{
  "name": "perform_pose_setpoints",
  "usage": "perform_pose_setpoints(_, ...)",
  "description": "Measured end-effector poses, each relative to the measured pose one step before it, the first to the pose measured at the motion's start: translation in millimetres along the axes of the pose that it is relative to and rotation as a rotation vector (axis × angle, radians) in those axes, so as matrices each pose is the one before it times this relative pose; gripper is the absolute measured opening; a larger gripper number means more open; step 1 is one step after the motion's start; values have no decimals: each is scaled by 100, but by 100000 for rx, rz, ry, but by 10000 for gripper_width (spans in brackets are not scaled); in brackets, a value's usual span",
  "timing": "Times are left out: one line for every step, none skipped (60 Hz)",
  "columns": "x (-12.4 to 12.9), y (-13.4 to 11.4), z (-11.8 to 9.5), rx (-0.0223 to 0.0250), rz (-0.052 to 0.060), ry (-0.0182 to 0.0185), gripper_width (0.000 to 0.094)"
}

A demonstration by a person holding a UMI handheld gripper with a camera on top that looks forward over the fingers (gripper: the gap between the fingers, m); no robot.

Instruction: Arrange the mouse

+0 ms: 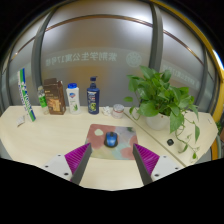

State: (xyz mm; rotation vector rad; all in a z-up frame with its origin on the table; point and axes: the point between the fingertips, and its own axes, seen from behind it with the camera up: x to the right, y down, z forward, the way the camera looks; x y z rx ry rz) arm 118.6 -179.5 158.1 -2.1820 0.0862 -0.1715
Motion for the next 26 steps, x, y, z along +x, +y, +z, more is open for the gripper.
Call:
perform_pose_setpoints(-53,186,-654,-24,-21,-30,853)
perform_pose_setpoints(-28,161,-636,91,-71,68,854)
perform_pose_setpoints(-11,145,-591,193,-98,157,853)
perform_pose_setpoints(-4,163,-580,64,-155,149,852)
perform_pose_setpoints(16,176,-488,177,-275,95,853)
perform_pose_setpoints(-18,133,-507,93,-340,-10,851)
perform_pose_setpoints(-95,143,-462,123,-325,-12,853)
perform_pose_setpoints(13,77,-529,70,-336,-61,852)
perform_pose_setpoints(-2,102,-458,164,-214,27,852)
perform_pose_setpoints(-25,104,-412,137,-82,-25,851)
perform_pose_setpoints(-72,134,-404,45,33,-117,851)
perform_pose_setpoints(-51,140,-364,-140,71,-254,852)
perform_pose_setpoints(-104,164,-351,-250,244,-243,851)
perform_pose_setpoints(-67,156,-302,-234,266,-207,850)
perform_pose_setpoints(-43,153,-253,-213,295,-180,850)
perform_pose_setpoints(-9,169,-100,-161,331,-215,853)
perform_pose_setpoints(-33,124,-254,-196,107,74,852)
perform_pose_setpoints(-12,102,-205,-134,-64,87,852)
perform_pose_setpoints(2,107,-146,18,-47,103,851)
perform_pose_setpoints(13,69,-132,65,-88,179,852)
perform_pose_setpoints(26,57,-109,15,-199,294,851)
perform_pose_setpoints(36,38,-99,4,-275,236,852)
perform_pose_setpoints(26,34,-70,-128,-344,134,850)
perform_pose_setpoints(126,-52,-38,-249,-441,-73,852)
perform_pose_setpoints(-30,34,-64,-18,-103,-136,852)
perform_pose_setpoints(-38,10,-18,91,52,-114,850)
